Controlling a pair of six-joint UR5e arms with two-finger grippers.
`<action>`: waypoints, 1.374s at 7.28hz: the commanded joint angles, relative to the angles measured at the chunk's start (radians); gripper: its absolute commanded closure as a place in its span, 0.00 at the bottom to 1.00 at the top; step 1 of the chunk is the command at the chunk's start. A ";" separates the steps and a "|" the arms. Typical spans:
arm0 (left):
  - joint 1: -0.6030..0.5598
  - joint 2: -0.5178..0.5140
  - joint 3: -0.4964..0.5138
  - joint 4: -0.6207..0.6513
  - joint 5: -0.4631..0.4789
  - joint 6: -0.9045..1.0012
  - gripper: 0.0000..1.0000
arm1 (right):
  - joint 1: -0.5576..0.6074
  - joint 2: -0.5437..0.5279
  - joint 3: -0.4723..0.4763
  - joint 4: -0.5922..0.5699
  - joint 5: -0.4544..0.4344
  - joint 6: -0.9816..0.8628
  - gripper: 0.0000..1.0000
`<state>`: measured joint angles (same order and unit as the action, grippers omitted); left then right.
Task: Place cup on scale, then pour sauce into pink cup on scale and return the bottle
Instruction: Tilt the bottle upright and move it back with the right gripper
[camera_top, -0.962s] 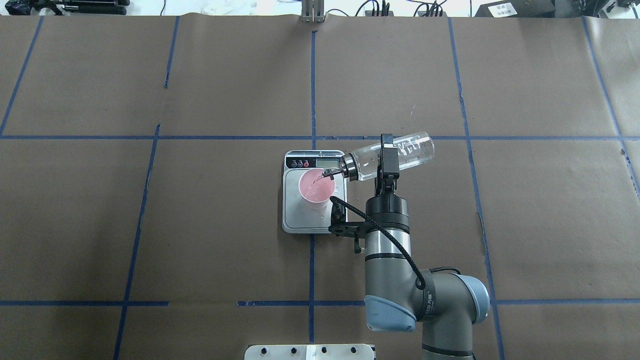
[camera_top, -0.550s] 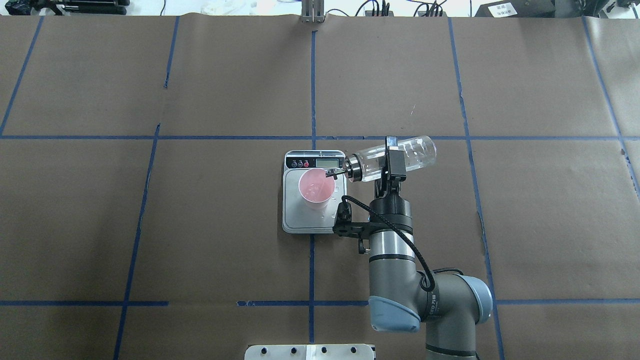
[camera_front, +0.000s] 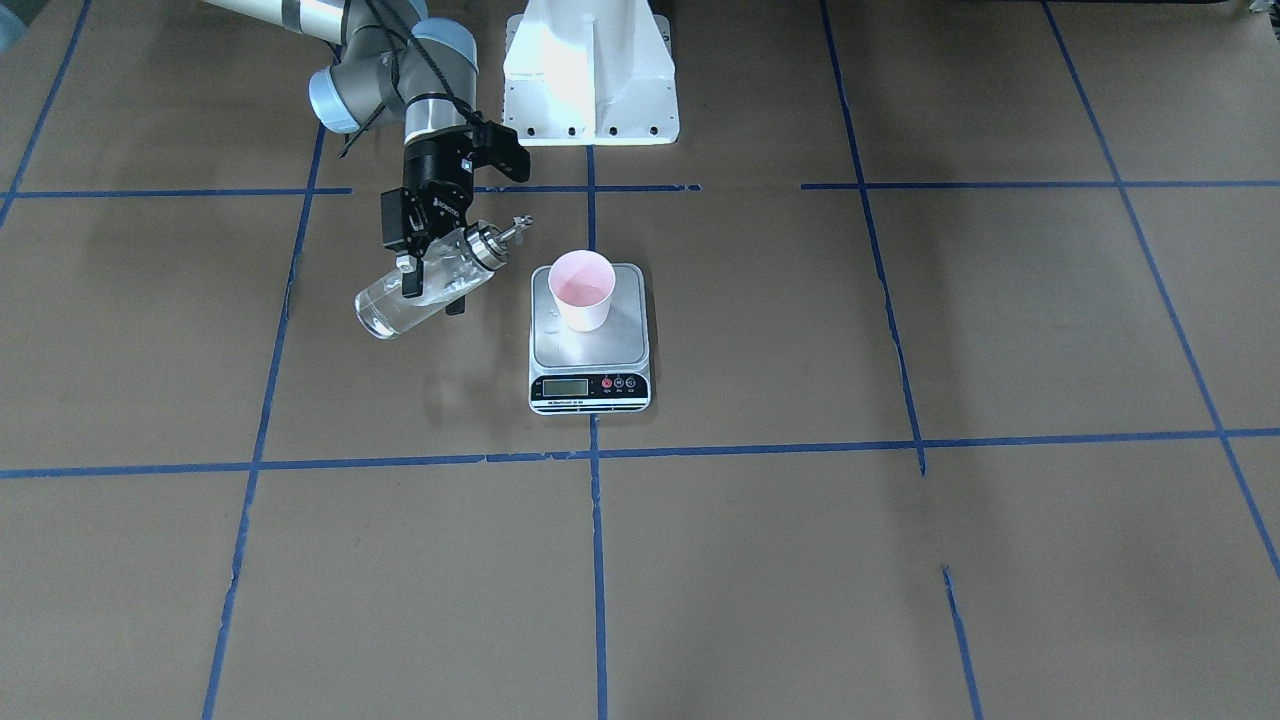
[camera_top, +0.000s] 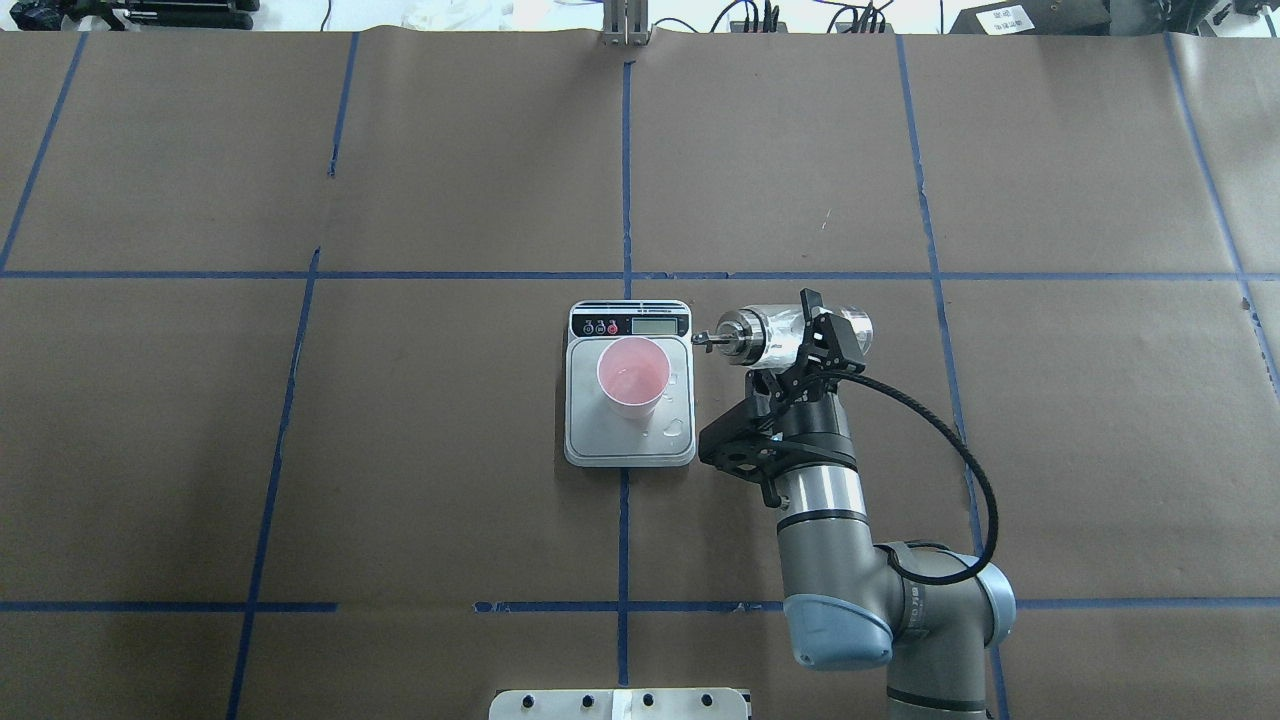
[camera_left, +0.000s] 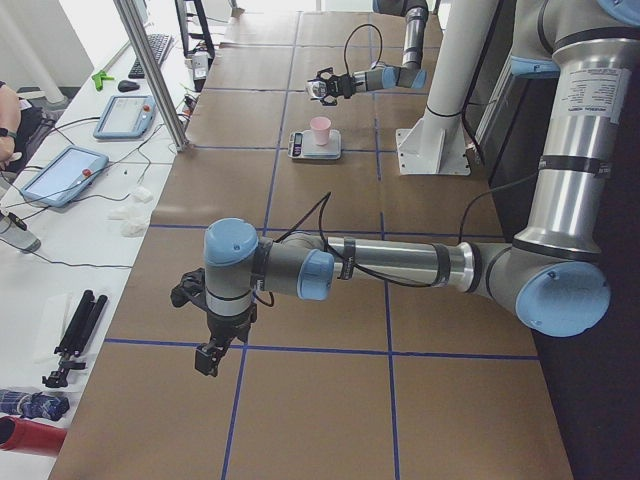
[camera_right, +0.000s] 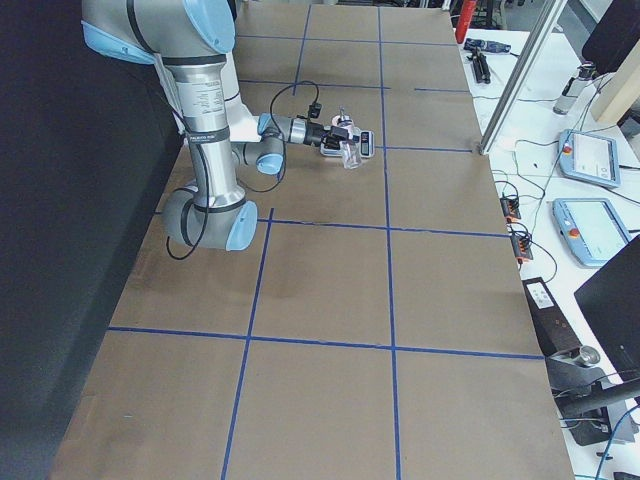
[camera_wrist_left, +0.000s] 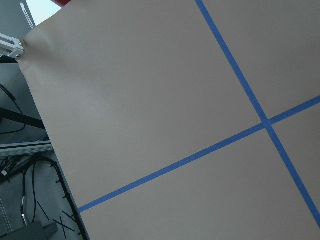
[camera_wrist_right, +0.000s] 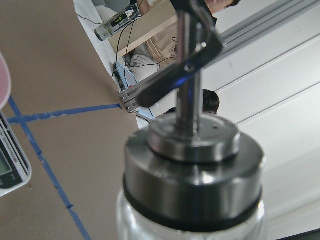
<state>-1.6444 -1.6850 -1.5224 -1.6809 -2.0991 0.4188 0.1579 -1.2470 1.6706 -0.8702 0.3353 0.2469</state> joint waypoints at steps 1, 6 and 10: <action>-0.003 -0.002 -0.010 0.003 -0.001 0.000 0.00 | 0.000 -0.060 0.001 0.137 0.059 0.277 1.00; -0.038 -0.001 -0.042 0.007 0.001 0.000 0.00 | 0.044 -0.090 0.014 0.139 0.134 0.518 1.00; -0.037 0.001 -0.114 0.070 0.004 -0.003 0.00 | 0.176 -0.218 0.060 0.140 0.350 0.719 1.00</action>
<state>-1.6821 -1.6822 -1.6260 -1.6195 -2.0971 0.4171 0.2998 -1.4289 1.7151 -0.7311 0.6168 0.8987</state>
